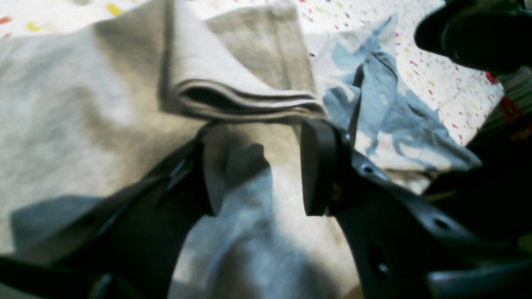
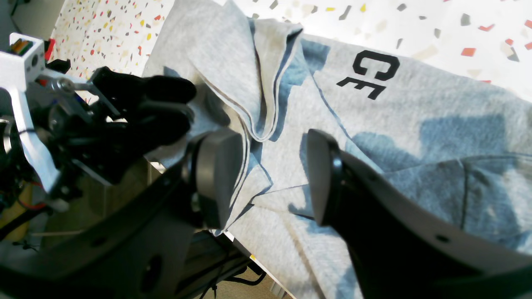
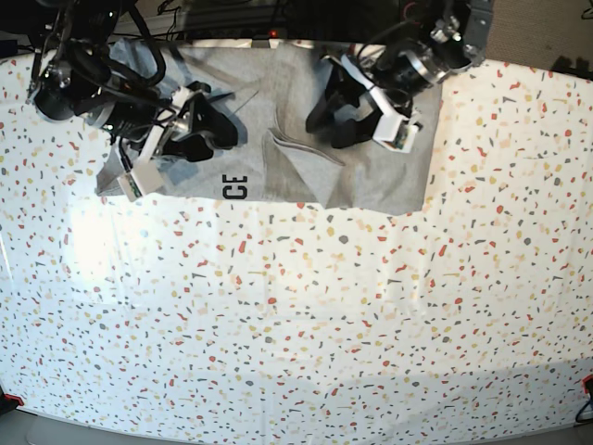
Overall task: Fold the T-shirt properly
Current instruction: 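Fold the opposite side edge inward with the left gripper toward the right gripper, then release the fabric and raise both grippers away from the shirt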
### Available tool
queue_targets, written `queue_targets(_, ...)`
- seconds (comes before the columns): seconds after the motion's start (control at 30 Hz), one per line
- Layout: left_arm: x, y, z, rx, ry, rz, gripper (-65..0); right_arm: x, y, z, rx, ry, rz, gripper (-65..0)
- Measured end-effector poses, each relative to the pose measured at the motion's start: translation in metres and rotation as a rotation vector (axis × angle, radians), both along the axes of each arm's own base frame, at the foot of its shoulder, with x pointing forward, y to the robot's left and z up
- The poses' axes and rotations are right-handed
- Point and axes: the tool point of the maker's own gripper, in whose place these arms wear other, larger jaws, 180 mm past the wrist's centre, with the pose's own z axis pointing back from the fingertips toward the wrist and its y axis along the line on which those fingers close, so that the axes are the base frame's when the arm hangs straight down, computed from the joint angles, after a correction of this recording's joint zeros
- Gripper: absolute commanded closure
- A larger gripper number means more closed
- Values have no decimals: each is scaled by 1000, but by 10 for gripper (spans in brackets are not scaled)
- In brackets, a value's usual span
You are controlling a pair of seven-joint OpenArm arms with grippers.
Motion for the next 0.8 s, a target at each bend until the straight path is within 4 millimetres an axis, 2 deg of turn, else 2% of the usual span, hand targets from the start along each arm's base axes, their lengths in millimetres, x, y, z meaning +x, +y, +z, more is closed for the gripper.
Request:
queue_targets(0.17, 14, -15, -1, 58, -36, -5, -276, -6, -1, -6, -25, 38, 18, -293)
queue_targets(0.33, 30, -18, -13, 86, -22, -1, -276, -6, -2, -6, -28, 38, 19, -293)
queue_targets(0.47, 37, -35, -19, 74, -10, -27, -276, -6, -2, -6, -28, 37, 19, -293)
queue_targets(0.57, 44, -57, -10, 33, -21, -43, -276, -5, -2, -5, -23, 30, 15, -293)
queue_targets(0.7, 55, -90, 18, -36, -76, -76, -276, -5, -2, -5, -23, 29, 15, -293)
queue_targets(0.8, 67, -103, 37, -62, -118, -86, -276, -5, -2, -5, -23, 29, 15, -293)
